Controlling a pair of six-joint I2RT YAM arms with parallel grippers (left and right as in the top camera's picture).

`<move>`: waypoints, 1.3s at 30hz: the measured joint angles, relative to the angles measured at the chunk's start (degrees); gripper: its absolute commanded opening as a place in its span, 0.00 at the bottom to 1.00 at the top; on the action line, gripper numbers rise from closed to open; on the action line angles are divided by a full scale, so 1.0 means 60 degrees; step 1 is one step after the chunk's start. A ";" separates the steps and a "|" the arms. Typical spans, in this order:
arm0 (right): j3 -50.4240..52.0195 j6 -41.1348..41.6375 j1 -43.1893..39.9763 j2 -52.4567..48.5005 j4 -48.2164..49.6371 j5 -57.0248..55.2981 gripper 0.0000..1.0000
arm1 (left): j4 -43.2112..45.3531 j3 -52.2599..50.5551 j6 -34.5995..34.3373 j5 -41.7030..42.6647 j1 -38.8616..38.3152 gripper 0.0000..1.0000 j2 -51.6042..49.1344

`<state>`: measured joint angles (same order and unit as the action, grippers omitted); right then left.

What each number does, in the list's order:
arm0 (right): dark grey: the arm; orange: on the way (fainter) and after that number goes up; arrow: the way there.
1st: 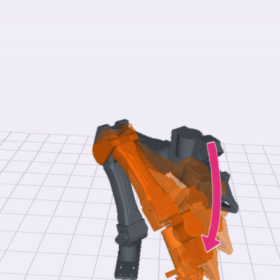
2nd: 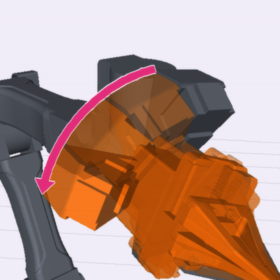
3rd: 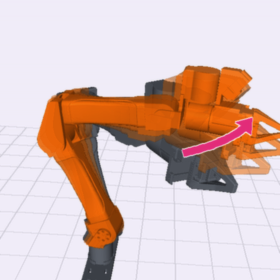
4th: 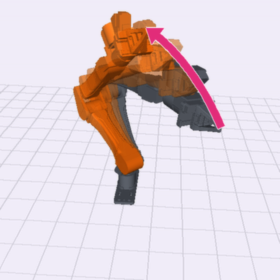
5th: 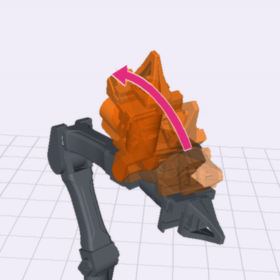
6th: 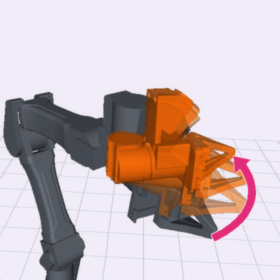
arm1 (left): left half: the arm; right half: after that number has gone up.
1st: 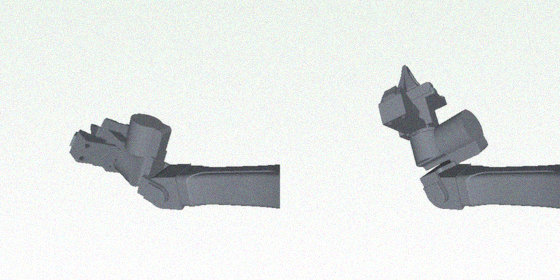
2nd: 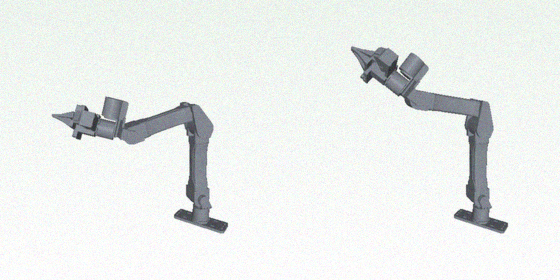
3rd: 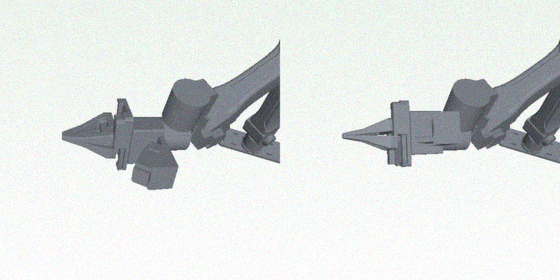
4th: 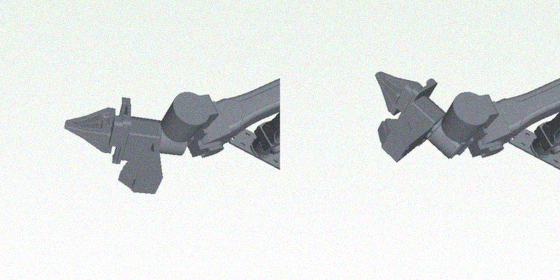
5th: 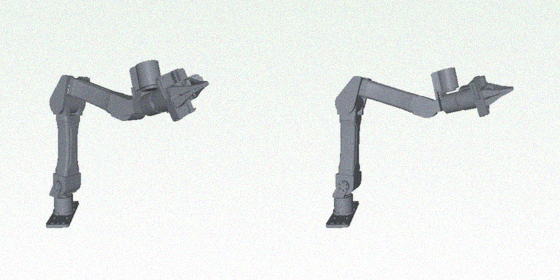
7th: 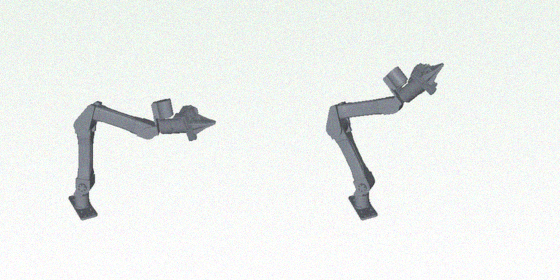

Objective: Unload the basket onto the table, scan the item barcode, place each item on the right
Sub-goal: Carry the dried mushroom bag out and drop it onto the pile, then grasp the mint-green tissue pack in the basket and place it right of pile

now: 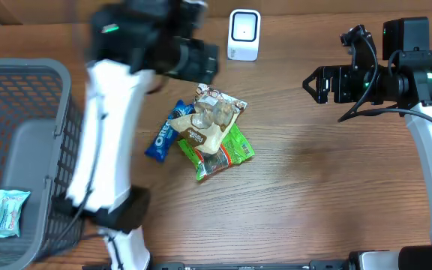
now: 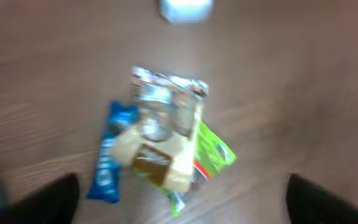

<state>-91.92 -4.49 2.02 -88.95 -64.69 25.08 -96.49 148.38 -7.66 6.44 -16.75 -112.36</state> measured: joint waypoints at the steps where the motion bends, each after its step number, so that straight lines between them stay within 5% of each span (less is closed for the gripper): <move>1: 0.0000 0.0007 0.0000 0.0000 -0.0004 0.0004 1.00 | 0.0000 0.0036 -0.0015 -0.0117 0.0594 1.00 0.0612; 10: 0.0000 0.0004 0.0000 0.0000 -0.0029 0.0000 1.00 | -0.0007 -0.0393 -0.0470 -0.0313 0.4426 1.00 0.3308; 18: 0.0000 0.0007 0.0000 0.0000 -0.0044 0.0000 1.00 | 0.0109 -0.4459 -0.1818 -0.2197 0.6674 1.00 0.4419; 31: 0.0000 0.0000 0.0000 0.0000 -0.0069 0.0004 1.00 | 0.4364 -1.0896 -0.2237 -0.2350 1.0816 1.00 0.4320; 39: 0.0000 0.0000 0.0000 0.0000 -0.0076 0.0000 1.00 | 0.6918 -1.3427 -0.2240 -0.2637 1.1752 1.00 0.4331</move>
<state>-91.92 -4.49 2.02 -88.95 -65.14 25.08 -54.98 67.81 -21.10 -9.39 53.76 -86.37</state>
